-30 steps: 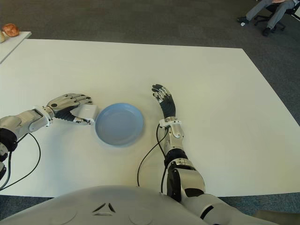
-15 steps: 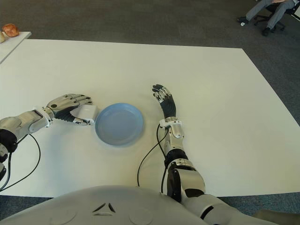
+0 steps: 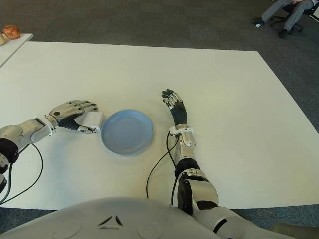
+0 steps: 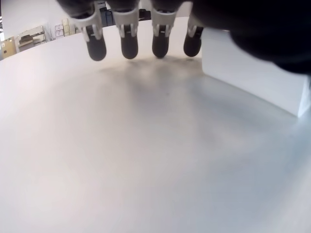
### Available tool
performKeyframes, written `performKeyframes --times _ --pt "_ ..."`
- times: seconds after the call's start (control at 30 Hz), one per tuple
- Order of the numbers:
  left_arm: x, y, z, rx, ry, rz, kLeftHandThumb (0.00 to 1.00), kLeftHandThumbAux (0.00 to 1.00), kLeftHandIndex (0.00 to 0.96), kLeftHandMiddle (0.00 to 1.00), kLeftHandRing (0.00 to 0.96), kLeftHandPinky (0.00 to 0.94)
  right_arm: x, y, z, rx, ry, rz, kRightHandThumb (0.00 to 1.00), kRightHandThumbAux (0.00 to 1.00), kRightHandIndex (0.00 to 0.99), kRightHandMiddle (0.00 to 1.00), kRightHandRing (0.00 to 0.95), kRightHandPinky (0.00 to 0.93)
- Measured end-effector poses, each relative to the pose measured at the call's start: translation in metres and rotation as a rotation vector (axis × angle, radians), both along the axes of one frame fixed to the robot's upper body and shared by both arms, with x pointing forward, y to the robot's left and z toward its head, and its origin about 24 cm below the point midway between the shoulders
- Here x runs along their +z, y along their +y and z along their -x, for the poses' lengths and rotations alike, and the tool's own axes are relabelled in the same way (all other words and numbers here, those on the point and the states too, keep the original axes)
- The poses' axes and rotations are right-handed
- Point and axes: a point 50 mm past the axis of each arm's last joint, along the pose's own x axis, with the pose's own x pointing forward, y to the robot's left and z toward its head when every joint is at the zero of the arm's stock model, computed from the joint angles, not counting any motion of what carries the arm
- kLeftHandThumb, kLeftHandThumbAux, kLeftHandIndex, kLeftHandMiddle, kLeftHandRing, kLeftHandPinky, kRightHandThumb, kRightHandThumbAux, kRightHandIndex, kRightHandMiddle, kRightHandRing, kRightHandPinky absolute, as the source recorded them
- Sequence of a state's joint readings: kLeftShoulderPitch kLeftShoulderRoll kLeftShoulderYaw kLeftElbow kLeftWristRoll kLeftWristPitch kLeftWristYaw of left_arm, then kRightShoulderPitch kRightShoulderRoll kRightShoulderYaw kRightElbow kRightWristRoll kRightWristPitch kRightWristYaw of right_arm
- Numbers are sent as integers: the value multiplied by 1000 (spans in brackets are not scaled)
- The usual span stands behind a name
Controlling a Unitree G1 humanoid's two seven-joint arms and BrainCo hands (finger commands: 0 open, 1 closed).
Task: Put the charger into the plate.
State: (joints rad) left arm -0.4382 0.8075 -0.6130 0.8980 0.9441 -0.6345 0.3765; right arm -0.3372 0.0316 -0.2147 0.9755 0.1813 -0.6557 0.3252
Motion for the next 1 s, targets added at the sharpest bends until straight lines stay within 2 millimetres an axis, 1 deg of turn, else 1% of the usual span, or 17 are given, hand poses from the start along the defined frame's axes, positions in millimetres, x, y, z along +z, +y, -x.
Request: performKeyframes --times 0.03,0.07,0.1,0.13,0.17,0.2,0.23,0.27,0.37,0.47,0.63,1.0 --pt "0 0 0 0 -11 7 503 323 310 528 509 468 0 0 0 -1 1 0 3 610 201 276 225 198" --pt "1 -1 -1 0 -24 16 548 361 358 591 574 537 0 0 0 -2 2 1 2 609 199 275 225 197" --pt "2 -1 -1 2 -45 26 565 374 376 614 597 562 0 0 0 -3 4 1 1 608 199 275 225 197" --pt "2 -2 -1 5 -64 36 596 408 412 656 643 616 0 0 0 -4 5 1 1 607 197 275 224 196" --pt "2 -2 -2 7 -82 45 616 430 435 682 672 652 0 0 0 -4 6 1 0 607 196 274 223 196" --pt "2 -3 -1 7 -96 52 637 482 435 699 689 677 0 -1 0 -5 7 2 0 607 196 275 223 196" --pt "1 -3 -1 9 -113 55 668 557 435 723 714 714 0 -1 0 -5 8 2 1 607 195 275 223 195" --pt "1 -3 -1 11 -128 57 690 605 438 747 739 752 0 -1 0 -5 9 2 2 607 195 276 223 196" --pt "0 -2 0 9 -195 47 717 663 441 784 775 805 -1 -1 -1 -4 12 1 4 605 194 278 224 196" --pt "-1 -2 2 -4 -250 38 727 683 443 800 790 827 -1 -1 -1 -4 15 2 4 604 194 279 225 195" --pt "-1 -3 2 -10 -299 36 733 693 443 826 818 835 -1 -1 -1 -3 18 2 1 603 191 276 223 193" --pt "-1 -4 3 -5 -344 56 736 695 444 836 830 829 -1 -1 -1 -4 21 0 0 598 191 277 224 193"
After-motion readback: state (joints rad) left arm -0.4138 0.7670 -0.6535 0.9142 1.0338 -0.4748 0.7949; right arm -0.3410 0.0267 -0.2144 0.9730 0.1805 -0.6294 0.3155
